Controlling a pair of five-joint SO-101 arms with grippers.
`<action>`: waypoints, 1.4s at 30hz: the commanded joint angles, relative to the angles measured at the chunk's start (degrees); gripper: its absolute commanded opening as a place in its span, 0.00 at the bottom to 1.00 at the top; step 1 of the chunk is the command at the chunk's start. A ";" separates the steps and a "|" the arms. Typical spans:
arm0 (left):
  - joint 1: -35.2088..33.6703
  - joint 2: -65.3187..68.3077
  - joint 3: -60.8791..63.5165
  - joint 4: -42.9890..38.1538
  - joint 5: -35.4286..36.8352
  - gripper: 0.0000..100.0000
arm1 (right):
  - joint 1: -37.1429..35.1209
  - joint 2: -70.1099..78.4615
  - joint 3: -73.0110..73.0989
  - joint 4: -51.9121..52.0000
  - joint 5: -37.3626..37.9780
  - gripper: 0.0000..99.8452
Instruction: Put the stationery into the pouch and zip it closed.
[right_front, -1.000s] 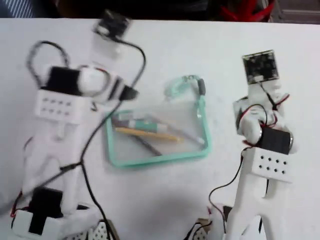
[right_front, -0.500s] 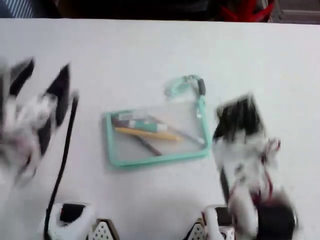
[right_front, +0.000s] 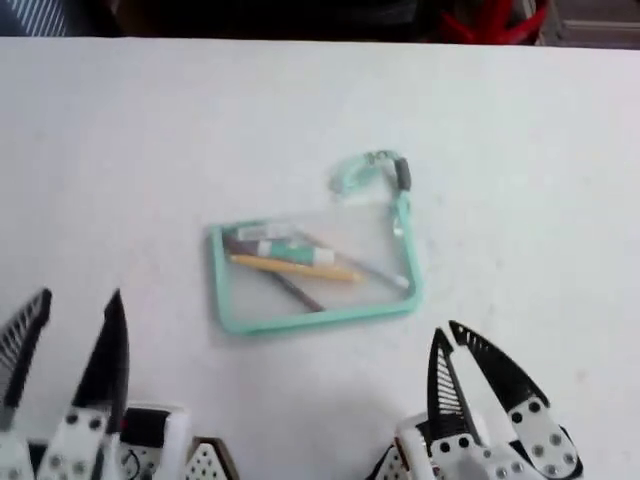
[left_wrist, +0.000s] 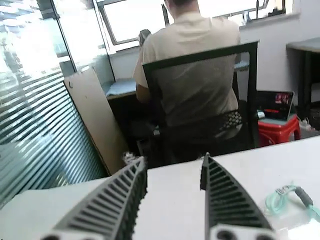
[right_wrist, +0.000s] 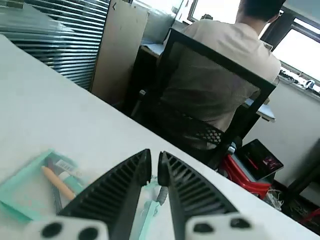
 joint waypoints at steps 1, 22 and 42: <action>-0.57 -20.18 25.67 -13.71 0.18 0.18 | -1.10 -0.04 -0.53 1.80 0.09 0.03; -0.75 -19.30 84.22 -23.91 -4.57 0.18 | -0.66 -0.40 33.32 -16.92 -10.64 0.04; -0.75 -19.38 92.31 -17.23 -7.38 0.18 | 5.58 -0.31 72.09 -36.18 -10.64 0.03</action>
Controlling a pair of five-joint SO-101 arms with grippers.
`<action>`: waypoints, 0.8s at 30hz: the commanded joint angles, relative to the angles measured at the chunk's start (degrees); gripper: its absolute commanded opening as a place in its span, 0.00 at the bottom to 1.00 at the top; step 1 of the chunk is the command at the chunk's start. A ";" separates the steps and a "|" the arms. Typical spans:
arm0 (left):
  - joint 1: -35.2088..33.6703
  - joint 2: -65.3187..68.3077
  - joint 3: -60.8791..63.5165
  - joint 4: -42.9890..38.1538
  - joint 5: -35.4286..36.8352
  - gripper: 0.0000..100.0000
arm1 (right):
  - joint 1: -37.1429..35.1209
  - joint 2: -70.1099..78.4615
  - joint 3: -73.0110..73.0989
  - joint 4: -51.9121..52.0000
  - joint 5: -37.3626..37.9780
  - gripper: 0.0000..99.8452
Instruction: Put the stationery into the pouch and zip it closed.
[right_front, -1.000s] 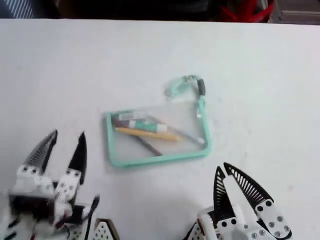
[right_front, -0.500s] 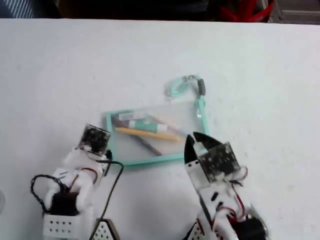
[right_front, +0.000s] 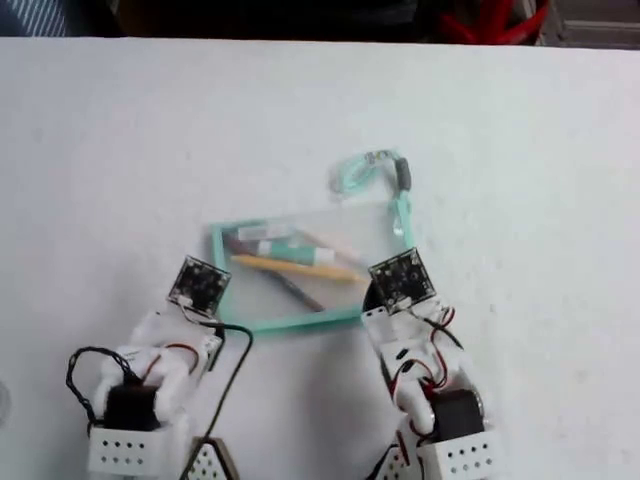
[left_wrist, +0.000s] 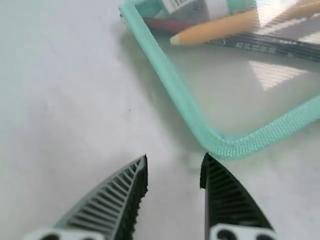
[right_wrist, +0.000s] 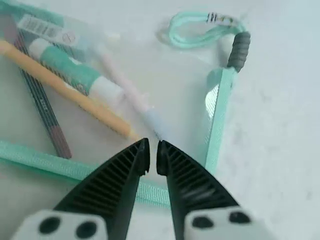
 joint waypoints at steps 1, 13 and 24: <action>-0.22 -0.13 -0.26 1.23 3.34 0.18 | 0.75 -0.31 0.70 3.47 -0.35 0.03; -0.04 -0.13 -0.26 1.32 16.00 0.18 | 0.84 -0.40 0.70 21.14 -0.35 0.03; -0.04 -0.13 -0.26 1.32 16.00 0.18 | 0.48 -0.40 0.70 21.14 -0.35 0.03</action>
